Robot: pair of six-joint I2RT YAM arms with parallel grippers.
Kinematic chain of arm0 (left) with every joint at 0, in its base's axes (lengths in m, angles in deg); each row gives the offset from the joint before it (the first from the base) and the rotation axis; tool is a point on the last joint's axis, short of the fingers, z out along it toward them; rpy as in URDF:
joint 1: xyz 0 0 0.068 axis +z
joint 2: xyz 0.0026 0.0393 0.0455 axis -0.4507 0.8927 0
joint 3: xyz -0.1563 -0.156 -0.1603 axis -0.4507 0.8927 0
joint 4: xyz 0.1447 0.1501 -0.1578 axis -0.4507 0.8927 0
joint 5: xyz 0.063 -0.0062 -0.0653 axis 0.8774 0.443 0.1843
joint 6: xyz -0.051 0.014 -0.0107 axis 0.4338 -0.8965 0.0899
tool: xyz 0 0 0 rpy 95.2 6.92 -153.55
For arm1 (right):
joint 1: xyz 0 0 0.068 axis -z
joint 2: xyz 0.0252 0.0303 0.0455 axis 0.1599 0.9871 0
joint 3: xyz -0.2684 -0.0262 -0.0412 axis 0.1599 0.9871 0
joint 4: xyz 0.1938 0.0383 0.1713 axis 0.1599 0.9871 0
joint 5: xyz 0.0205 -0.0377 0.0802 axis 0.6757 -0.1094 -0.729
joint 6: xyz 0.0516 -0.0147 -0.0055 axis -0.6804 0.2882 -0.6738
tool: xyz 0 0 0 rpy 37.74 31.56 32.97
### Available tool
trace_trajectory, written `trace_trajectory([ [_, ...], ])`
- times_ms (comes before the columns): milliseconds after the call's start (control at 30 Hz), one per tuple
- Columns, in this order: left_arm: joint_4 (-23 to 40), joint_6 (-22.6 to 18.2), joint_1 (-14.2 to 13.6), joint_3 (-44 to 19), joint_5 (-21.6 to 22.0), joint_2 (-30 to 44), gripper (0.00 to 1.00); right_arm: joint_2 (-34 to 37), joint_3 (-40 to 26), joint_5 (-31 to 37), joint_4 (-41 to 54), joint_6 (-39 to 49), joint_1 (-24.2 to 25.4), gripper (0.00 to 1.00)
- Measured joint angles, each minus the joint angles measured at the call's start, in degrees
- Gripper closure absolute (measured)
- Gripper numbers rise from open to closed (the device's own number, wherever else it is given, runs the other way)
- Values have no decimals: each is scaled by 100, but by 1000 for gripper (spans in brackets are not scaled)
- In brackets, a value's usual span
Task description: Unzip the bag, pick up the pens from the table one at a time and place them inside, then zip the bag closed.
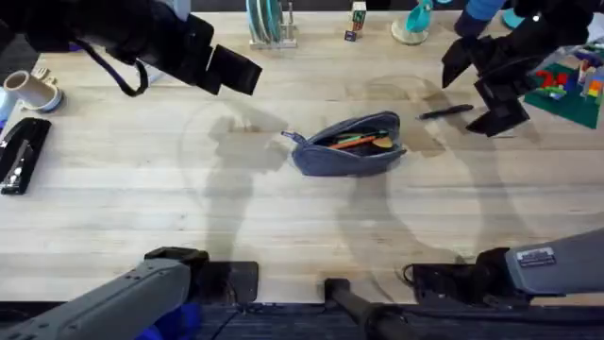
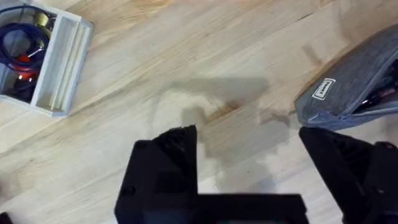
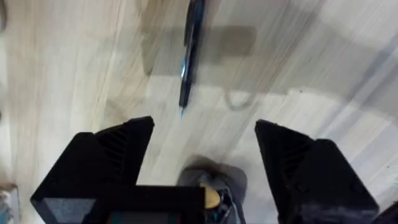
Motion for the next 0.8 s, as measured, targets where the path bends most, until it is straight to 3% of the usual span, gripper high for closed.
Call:
trace_trajectory([
  [367, 0, 2, 0, 0, -2, 0, 7, 368, 0, -4, -373, -161, 408, 5],
  [800, 0, 2, 0, 0, -1, 0, 8, 821, 0, -4, -660, -344, 447, 5],
])
